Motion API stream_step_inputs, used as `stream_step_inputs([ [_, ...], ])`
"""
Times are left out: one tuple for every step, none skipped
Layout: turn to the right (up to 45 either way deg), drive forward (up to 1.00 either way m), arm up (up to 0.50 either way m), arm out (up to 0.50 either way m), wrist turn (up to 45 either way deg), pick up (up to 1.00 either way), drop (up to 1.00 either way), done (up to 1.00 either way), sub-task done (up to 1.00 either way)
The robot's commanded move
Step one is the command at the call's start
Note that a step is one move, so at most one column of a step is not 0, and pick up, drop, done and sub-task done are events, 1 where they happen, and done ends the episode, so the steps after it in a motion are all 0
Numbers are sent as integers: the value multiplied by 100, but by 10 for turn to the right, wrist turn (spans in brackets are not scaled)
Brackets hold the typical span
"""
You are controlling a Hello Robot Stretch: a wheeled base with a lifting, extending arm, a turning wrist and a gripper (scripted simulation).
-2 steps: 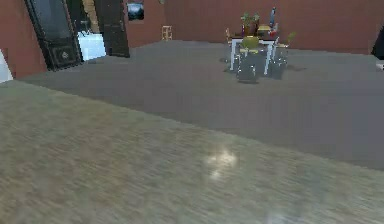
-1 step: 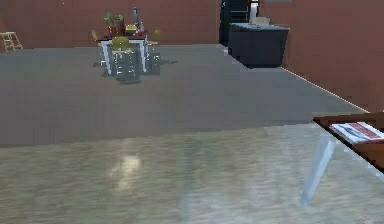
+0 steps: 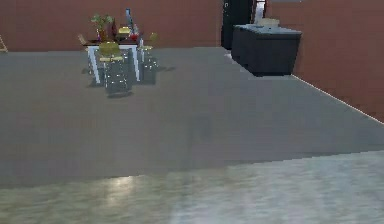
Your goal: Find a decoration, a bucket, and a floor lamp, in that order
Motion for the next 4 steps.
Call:
stream_step_inputs([
  [-30,0,0,0,0,0,0,0,0],
  [0,100,0,0,0,0,0,0,0],
  [0,100,0,0,0,0,0,0,0],
  [-30,0,0,0,0,0,0,0,0],
])
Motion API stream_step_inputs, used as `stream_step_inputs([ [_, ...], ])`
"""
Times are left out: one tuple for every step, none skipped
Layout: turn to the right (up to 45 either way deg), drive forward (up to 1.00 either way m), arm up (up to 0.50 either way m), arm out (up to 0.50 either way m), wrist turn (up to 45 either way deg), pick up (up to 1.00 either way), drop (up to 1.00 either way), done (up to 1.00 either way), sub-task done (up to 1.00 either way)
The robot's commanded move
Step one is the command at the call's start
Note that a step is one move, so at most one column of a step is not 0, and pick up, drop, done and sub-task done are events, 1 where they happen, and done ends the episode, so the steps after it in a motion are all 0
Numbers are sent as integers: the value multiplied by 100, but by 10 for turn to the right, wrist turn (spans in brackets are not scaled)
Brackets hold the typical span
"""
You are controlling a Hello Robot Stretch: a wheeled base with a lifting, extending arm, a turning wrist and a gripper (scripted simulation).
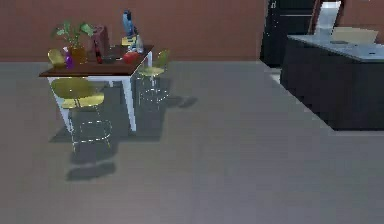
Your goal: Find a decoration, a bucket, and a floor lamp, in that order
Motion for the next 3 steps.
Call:
stream_step_inputs([
  [0,100,0,0,0,0,0,0,0],
  [0,100,0,0,0,0,0,0,0],
  [0,65,0,0,0,0,0,0,0],
])
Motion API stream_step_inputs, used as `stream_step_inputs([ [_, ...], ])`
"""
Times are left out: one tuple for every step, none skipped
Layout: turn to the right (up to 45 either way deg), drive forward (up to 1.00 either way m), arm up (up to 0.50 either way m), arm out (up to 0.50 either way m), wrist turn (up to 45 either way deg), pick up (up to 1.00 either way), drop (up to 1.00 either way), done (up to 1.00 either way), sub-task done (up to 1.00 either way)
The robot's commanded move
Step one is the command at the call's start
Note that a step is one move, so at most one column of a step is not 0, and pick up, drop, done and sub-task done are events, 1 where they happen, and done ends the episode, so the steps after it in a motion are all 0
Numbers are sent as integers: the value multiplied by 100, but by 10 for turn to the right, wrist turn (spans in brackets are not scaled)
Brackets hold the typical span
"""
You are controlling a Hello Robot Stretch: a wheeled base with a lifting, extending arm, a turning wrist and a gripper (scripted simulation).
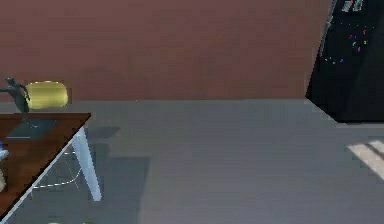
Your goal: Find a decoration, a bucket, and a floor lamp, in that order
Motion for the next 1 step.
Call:
stream_step_inputs([
  [-450,0,0,0,0,0,0,0,0],
])
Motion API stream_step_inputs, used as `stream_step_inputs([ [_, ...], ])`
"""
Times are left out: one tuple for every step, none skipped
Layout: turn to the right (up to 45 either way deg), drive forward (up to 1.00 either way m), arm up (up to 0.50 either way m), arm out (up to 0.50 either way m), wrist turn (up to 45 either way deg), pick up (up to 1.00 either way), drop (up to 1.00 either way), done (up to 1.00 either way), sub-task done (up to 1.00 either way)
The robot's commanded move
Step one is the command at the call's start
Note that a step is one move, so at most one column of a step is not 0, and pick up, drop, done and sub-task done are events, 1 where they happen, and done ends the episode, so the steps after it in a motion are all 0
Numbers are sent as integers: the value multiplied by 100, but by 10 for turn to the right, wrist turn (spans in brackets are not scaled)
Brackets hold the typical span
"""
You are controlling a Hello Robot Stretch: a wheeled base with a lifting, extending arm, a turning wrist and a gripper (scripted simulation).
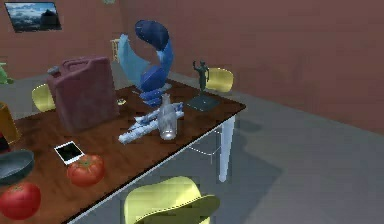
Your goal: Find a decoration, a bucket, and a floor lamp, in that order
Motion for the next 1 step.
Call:
stream_step_inputs([
  [-90,0,0,0,0,0,0,0,0],
])
